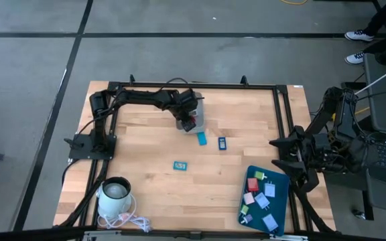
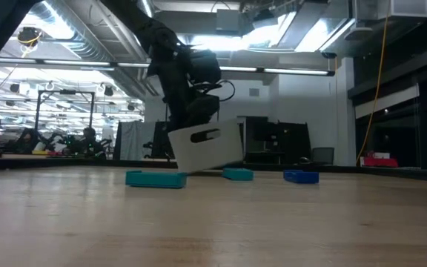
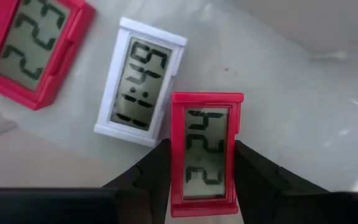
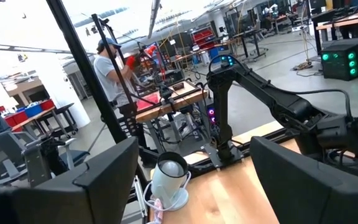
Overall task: Pick & Place Office items
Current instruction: Put the red digital clock into the gray bin, then put the bottom light blue digital clock into the gray bin
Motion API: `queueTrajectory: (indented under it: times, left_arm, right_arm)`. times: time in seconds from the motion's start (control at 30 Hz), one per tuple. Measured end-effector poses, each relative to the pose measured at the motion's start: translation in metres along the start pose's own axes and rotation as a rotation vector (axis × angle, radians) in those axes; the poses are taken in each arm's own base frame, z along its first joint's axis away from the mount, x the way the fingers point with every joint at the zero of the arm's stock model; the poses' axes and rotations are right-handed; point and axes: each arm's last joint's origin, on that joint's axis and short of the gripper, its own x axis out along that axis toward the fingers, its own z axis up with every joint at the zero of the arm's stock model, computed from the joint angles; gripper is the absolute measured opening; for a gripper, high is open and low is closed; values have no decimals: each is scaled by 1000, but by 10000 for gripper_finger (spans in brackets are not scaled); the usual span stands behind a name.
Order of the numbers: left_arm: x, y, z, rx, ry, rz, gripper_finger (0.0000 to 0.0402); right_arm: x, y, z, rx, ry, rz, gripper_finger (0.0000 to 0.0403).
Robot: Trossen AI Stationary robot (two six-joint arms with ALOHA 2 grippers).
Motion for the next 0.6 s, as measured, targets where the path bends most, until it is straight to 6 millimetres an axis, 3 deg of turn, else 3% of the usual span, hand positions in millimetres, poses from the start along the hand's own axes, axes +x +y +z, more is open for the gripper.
queueTrajectory:
  times: [0.3,0.6]
  left_arm:
    - [-7,-17,11,34,-49,-52,226]
    - [-46,-39,49,84,-186,-88,224]
  right_arm:
    - [3,-1,0,-2,-6,-16,315]
    - [3,-1,0,-2,-5,-12,315]
